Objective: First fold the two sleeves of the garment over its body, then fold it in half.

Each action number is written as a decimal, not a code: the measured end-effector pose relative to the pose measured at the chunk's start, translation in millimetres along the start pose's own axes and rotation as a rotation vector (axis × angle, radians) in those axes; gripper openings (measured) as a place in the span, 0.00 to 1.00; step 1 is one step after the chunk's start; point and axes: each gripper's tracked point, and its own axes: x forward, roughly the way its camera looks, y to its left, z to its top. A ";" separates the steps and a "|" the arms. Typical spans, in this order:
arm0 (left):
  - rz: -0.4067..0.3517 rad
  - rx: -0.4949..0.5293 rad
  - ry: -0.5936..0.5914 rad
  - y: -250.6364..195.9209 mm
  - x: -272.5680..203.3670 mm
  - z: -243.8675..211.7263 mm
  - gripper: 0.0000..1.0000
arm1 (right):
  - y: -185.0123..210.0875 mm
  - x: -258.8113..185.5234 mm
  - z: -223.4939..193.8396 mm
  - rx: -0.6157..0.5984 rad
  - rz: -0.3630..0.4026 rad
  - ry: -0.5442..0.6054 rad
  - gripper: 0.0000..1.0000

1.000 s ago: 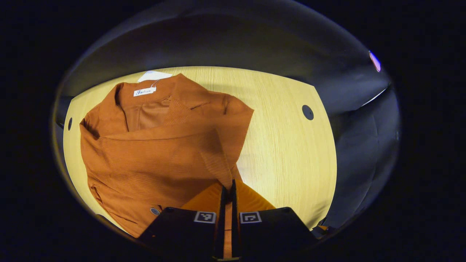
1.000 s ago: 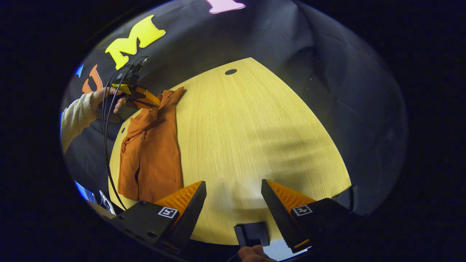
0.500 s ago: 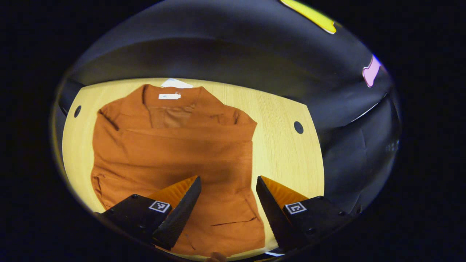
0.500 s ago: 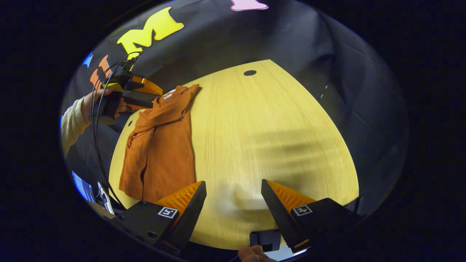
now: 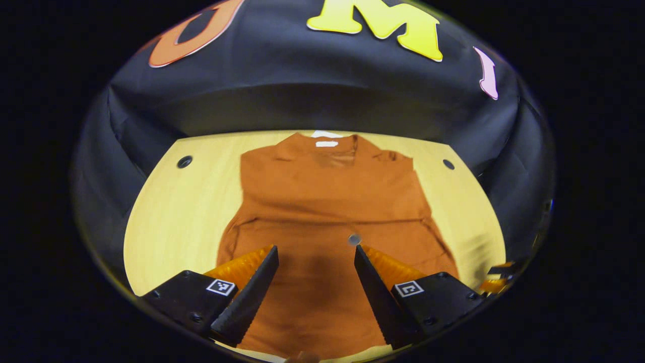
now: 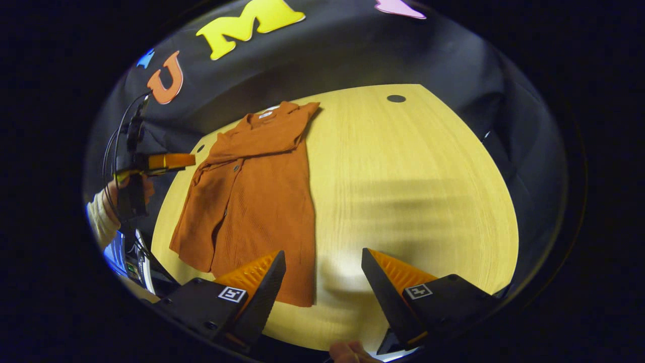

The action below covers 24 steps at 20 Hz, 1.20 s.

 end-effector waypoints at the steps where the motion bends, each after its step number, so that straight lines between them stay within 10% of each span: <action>1: 0.031 0.006 0.003 17.2 -6.2 -18.4 0.99 | 5.2 3.0 -1.7 -0.008 0.001 0.005 0.98; 8: 0.116 -0.041 0.115 79.0 -34.3 -119.3 0.98 | 16.3 22.3 -7.1 -0.064 -0.038 0.041 0.98; 13: 0.009 -0.175 0.298 92.6 -49.9 -173.8 0.98 | 15.6 31.7 -20.9 -0.004 0.039 0.193 0.98; 24: -0.577 -0.319 0.630 104.9 -71.9 -175.8 0.94 | 6.1 13.9 -57.0 0.171 0.391 0.594 0.96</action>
